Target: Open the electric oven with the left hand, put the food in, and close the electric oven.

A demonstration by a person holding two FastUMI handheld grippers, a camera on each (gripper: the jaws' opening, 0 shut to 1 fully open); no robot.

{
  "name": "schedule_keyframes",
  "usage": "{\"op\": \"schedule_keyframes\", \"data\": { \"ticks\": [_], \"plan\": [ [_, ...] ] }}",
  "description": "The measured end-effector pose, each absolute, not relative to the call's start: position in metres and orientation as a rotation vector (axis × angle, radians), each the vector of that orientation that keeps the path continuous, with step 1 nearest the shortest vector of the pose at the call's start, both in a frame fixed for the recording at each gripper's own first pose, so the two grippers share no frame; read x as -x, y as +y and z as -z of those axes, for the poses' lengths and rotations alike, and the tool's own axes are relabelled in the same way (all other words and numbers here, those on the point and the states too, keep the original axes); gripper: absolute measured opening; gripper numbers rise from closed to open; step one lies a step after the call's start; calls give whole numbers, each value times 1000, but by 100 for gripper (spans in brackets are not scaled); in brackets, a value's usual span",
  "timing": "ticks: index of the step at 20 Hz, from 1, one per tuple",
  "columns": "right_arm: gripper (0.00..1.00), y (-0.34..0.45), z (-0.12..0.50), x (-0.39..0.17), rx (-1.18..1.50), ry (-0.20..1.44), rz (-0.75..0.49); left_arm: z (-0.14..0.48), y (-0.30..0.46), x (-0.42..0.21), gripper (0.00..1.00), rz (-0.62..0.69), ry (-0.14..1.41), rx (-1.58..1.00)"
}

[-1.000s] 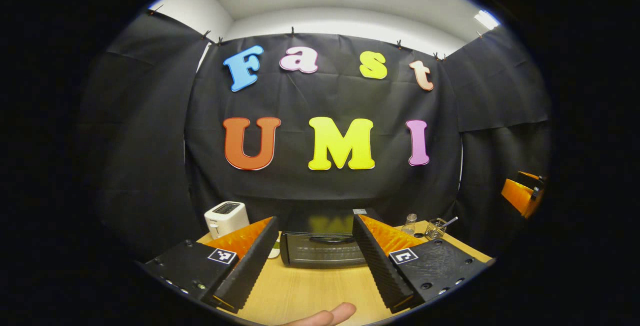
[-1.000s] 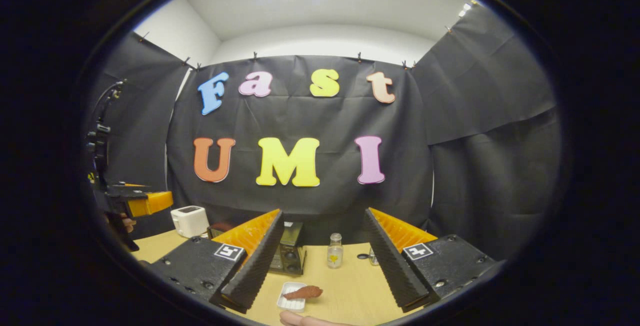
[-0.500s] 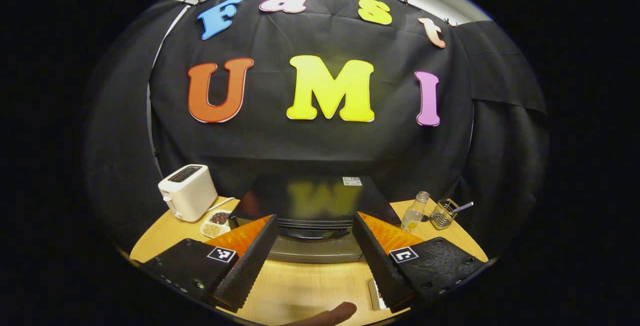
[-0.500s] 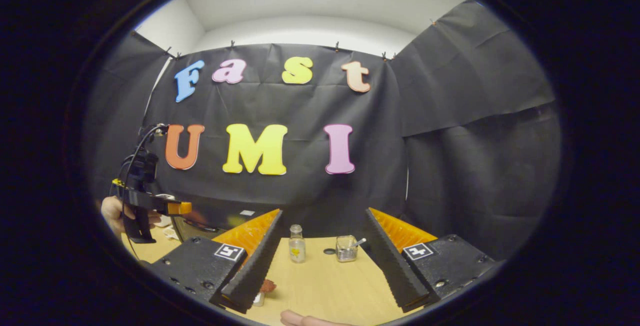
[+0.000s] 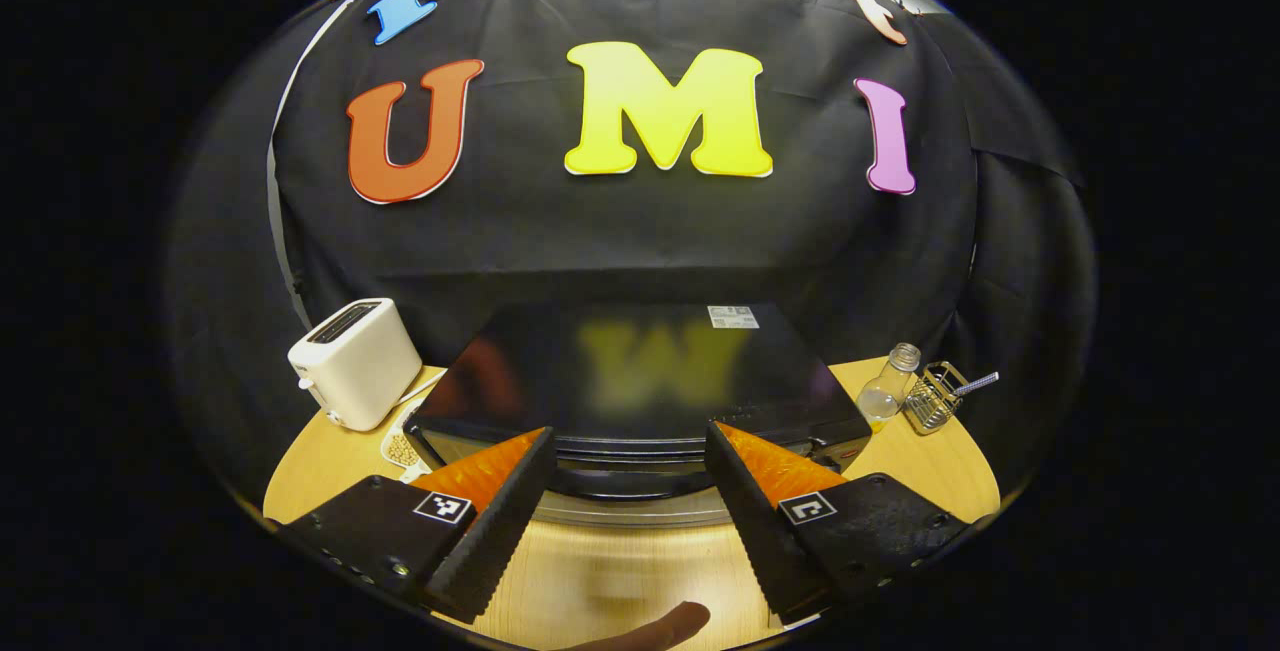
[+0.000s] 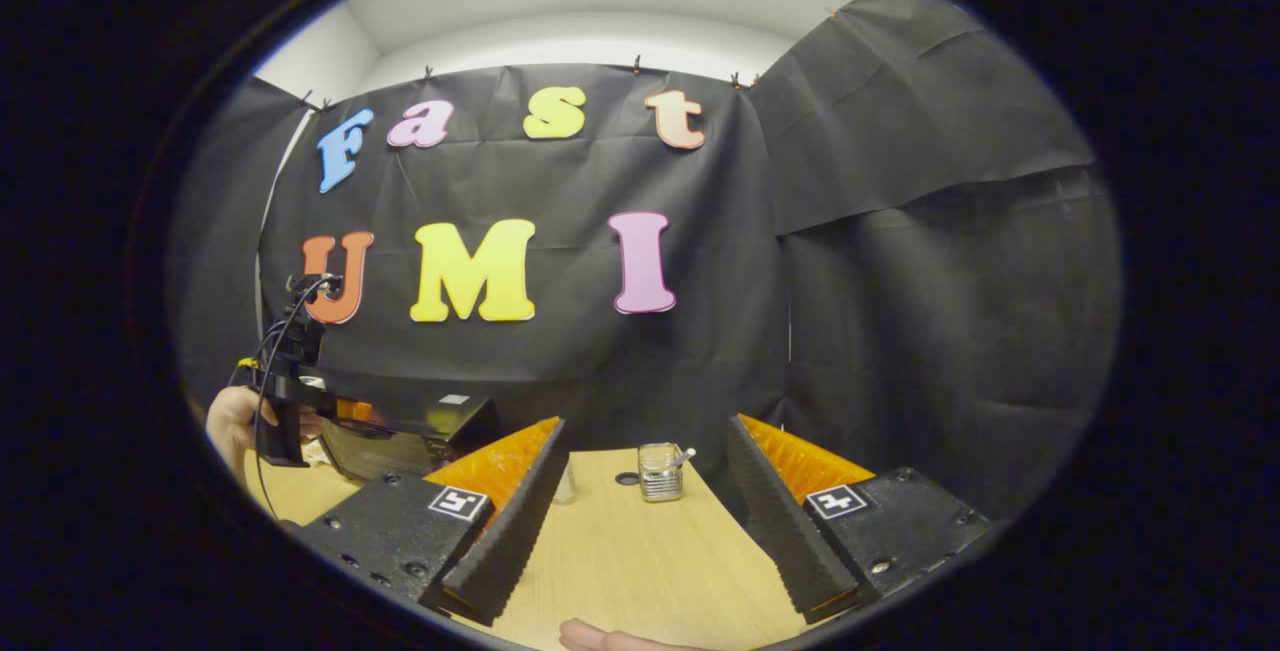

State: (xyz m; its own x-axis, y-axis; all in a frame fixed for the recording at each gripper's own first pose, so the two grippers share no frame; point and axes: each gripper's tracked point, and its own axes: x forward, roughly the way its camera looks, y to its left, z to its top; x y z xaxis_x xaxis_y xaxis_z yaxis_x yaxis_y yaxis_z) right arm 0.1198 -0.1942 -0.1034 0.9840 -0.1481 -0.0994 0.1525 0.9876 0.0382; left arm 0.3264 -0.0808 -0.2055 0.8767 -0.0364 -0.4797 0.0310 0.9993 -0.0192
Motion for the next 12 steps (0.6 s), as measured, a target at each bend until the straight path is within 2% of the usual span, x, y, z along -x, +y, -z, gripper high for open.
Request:
{"op": "schedule_keyframes", "data": {
  "ticks": [1,2,4,6,12],
  "plan": [
    [100,-196,105,-120,-48,100,150,217,-79,-329,95,38,530,17],
    [100,-196,107,-120,-49,106,146,222,-74,-328,84,13,543,4],
    [100,-197,109,-118,-48,110,138,223,-72,-343,98,20,526,19],
    [100,-199,108,-117,-42,107,142,223,-72,-337,95,31,530,24],
    [100,-199,104,-107,-24,99,153,223,-72,-324,95,35,523,24]
  ]
}}
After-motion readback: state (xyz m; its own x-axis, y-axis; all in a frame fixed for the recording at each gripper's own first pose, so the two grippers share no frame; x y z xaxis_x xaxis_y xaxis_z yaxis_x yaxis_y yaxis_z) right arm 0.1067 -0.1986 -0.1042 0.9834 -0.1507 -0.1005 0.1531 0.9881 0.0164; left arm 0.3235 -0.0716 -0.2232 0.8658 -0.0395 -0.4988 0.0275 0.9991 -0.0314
